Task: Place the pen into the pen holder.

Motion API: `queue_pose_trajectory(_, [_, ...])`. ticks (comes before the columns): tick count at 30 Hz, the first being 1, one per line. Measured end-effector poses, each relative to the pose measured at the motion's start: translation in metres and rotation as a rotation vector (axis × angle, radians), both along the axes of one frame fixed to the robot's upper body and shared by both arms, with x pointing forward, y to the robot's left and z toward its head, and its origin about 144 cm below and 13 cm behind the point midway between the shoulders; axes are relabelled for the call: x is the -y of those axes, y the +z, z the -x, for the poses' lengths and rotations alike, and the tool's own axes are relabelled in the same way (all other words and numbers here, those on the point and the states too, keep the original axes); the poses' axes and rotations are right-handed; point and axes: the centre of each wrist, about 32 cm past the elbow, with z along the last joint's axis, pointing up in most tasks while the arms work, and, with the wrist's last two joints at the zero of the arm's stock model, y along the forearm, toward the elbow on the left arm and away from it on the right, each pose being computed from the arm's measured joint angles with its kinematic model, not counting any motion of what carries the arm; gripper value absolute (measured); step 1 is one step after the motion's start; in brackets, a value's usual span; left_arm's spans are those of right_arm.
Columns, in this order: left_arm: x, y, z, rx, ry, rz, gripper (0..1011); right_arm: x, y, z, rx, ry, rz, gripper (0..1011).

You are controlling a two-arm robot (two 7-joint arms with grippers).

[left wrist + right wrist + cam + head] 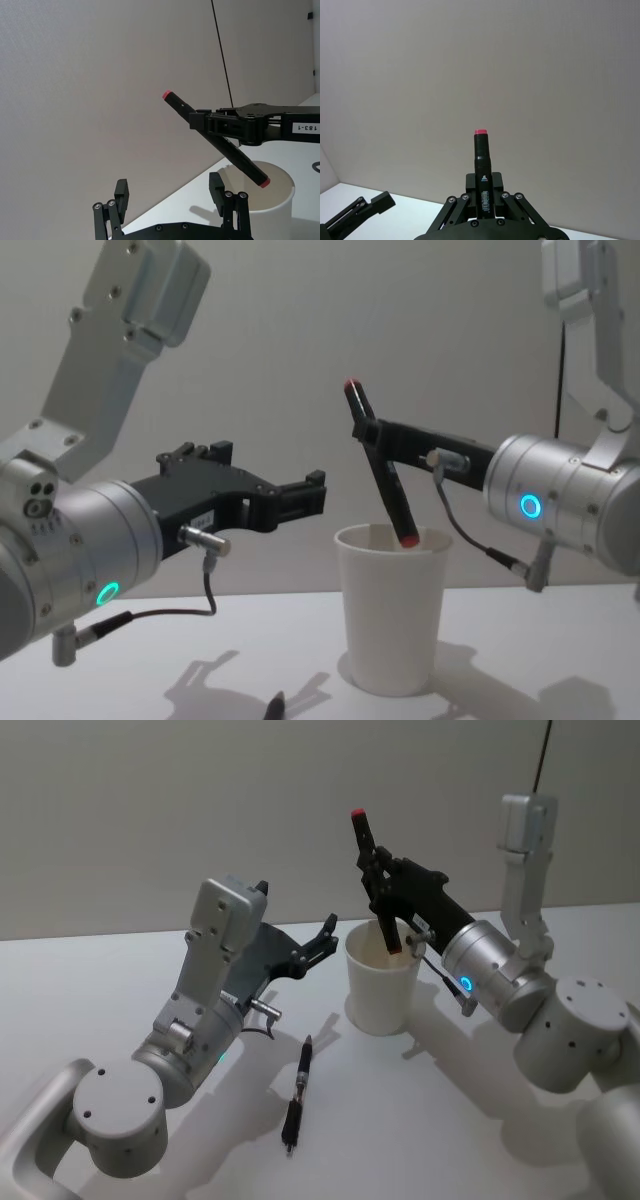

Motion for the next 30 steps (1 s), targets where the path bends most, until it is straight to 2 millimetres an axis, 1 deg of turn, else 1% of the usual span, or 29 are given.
queue_pose_trajectory(21, [0.0000, 0.0000, 0.0000, 0.000, 0.000, 0.000, 1001, 0.0030, -0.0026, 0.0072, -0.009, -0.008, 0.014, 181])
queue_pose_trajectory(23, [0.0000, 0.0000, 0.0000, 0.000, 0.000, 0.000, 1001, 0.0032, -0.0028, 0.0075, -0.010, -0.008, 0.015, 240])
queue_pose_trajectory(25, [0.0000, 0.0000, 0.0000, 0.000, 0.000, 0.000, 1001, 0.0033, -0.0029, 0.0077, -0.011, -0.009, 0.015, 276])
queue_pose_trajectory(26, [0.0000, 0.0000, 0.0000, 0.000, 0.000, 0.000, 1001, 0.0033, -0.0029, 0.0077, -0.011, -0.009, 0.015, 329])
queue_pose_trajectory(29, [0.0000, 0.0000, 0.0000, 0.000, 0.000, 0.000, 1001, 0.0033, -0.0029, 0.0079, -0.011, -0.009, 0.016, 388])
queue_pose_trajectory(30, [0.0000, 0.0000, 0.0000, 0.000, 0.000, 0.000, 1001, 0.0034, -0.0029, 0.0080, -0.011, -0.009, 0.016, 443])
